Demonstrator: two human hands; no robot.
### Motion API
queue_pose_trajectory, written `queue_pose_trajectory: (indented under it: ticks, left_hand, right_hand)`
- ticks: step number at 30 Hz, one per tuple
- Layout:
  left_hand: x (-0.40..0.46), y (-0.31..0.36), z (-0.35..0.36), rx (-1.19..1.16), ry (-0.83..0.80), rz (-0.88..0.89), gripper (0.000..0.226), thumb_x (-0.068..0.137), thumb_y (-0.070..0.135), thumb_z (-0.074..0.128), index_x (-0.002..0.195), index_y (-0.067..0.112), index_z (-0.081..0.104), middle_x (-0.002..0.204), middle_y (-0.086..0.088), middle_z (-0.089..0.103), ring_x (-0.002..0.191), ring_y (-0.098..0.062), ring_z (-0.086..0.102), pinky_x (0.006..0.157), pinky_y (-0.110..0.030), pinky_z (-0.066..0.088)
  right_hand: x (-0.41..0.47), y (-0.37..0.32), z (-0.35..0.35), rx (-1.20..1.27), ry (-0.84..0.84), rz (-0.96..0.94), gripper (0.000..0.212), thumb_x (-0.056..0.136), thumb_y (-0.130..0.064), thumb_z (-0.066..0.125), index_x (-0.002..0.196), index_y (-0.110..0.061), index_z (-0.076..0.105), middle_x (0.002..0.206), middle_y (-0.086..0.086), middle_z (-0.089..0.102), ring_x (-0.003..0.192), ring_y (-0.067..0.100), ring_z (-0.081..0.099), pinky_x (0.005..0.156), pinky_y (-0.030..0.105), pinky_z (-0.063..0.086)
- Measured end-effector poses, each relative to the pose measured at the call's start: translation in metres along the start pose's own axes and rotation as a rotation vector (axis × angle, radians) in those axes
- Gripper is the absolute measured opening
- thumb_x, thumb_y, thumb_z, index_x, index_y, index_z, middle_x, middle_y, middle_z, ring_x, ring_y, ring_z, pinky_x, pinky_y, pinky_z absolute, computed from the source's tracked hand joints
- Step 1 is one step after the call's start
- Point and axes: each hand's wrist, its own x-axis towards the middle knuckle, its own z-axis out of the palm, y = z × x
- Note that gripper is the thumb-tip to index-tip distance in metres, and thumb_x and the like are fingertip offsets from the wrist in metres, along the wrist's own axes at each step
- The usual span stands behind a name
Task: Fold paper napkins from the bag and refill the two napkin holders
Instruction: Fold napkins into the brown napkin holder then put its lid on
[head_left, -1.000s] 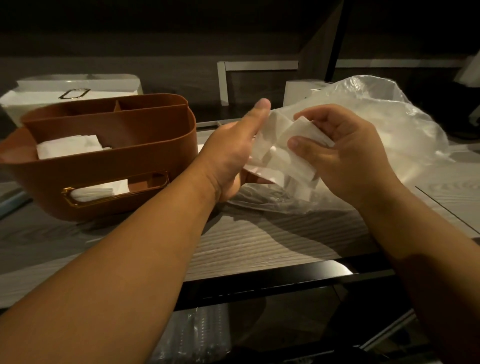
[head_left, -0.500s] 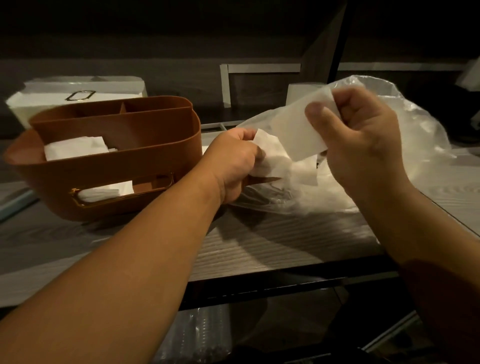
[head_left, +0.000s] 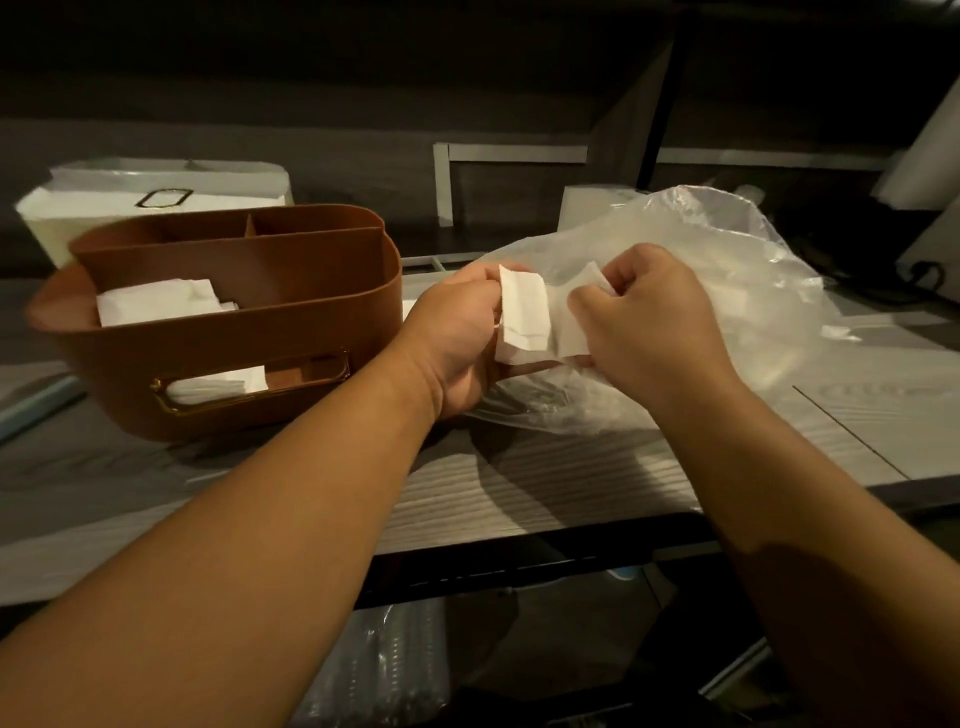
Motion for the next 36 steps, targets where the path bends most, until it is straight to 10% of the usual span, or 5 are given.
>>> queue_pose_trajectory:
  ticks: [6, 11, 16, 21, 36]
  left_hand:
    - [-0.005, 0.005, -0.001, -0.007, -0.029, -0.041, 0.037, 0.096, 0.056, 0.053, 0.106, 0.021, 0.061, 0.097, -0.001, 0.074, 0.087, -0.018, 0.075, 0.071, -0.033, 0.062]
    - [-0.003, -0.004, -0.005, 0.235, 0.057, 0.092, 0.039, 0.085, 0.008, 0.076, 0.115, 0.025, 0.059, 0.117, -0.001, 0.061, 0.105, -0.025, 0.065, 0.084, -0.041, 0.062]
    - [-0.003, -0.002, -0.008, 0.428, 0.116, 0.268, 0.039, 0.090, 0.007, 0.070, 0.117, 0.031, 0.055, 0.107, 0.012, 0.056, 0.094, -0.012, 0.060, 0.064, -0.015, 0.057]
    - [-0.001, -0.006, -0.009, 0.550, 0.118, 0.341, 0.040, 0.091, 0.002, 0.065, 0.118, 0.031, 0.056, 0.114, 0.012, 0.057, 0.093, -0.005, 0.058, 0.062, -0.008, 0.050]
    - [0.002, -0.007, -0.012, 0.578, 0.152, 0.408, 0.040, 0.091, 0.004, 0.065, 0.120, 0.031, 0.057, 0.119, 0.012, 0.055, 0.100, -0.005, 0.055, 0.060, -0.002, 0.044]
  right_hand:
    - [0.005, 0.000, -0.012, -0.005, -0.050, 0.077, 0.020, 0.093, -0.020, 0.066, 0.103, -0.035, 0.056, 0.098, -0.010, 0.061, 0.081, 0.014, 0.063, 0.060, 0.028, 0.061]
    - [0.014, 0.001, -0.032, -0.232, -0.116, -0.027, 0.019, 0.094, -0.024, 0.064, 0.112, -0.031, 0.065, 0.101, -0.009, 0.065, 0.086, 0.013, 0.064, 0.076, 0.033, 0.060]
    - [0.042, 0.000, -0.050, -0.755, -0.381, -0.037, 0.032, 0.095, -0.002, 0.052, 0.107, -0.022, 0.073, 0.117, 0.001, 0.064, 0.107, 0.027, 0.059, 0.103, 0.039, 0.048]
    - [0.048, 0.002, -0.047, -1.047, -0.686, -0.214, 0.065, 0.087, 0.011, 0.047, 0.127, -0.036, 0.065, 0.123, -0.001, 0.062, 0.108, 0.026, 0.056, 0.100, 0.035, 0.047]
    - [0.055, -0.020, -0.042, -1.410, -0.874, -0.504, 0.028, 0.096, -0.023, 0.064, 0.124, -0.024, 0.066, 0.116, -0.002, 0.065, 0.106, 0.019, 0.059, 0.100, 0.031, 0.046]
